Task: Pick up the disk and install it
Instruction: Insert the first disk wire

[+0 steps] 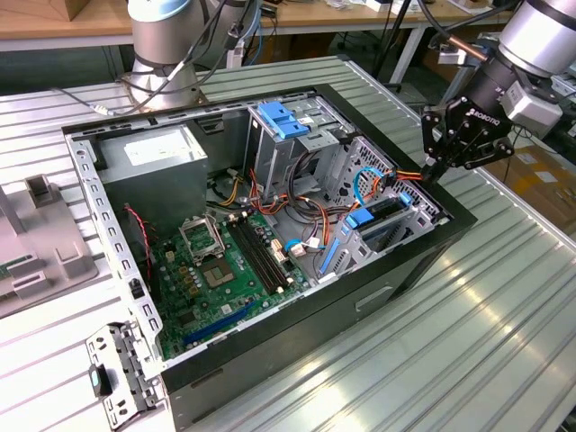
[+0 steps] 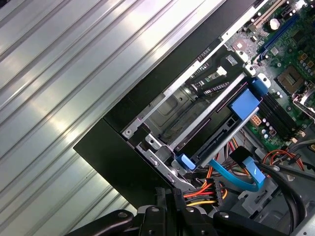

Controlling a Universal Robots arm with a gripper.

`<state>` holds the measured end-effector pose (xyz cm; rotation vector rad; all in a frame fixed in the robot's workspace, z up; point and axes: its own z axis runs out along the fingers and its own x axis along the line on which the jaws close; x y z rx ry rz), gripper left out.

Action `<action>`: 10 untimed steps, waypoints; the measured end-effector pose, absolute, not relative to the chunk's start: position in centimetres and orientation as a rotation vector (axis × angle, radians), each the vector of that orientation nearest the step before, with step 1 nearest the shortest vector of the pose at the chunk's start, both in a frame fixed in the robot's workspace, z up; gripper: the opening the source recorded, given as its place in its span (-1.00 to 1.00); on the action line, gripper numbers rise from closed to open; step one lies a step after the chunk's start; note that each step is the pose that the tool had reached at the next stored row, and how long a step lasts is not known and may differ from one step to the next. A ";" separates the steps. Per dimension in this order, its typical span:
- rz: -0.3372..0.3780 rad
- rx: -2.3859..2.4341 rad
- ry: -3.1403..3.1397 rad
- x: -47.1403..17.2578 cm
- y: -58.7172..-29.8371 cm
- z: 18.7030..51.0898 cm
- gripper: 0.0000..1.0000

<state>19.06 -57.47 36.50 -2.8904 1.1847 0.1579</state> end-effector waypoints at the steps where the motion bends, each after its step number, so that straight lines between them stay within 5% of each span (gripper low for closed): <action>1: 0.158 -2.890 1.185 19.1 -57.5 36.5 -0.65; 10: 0.159 -2.889 1.184 19.1 -57.5 36.9 -0.65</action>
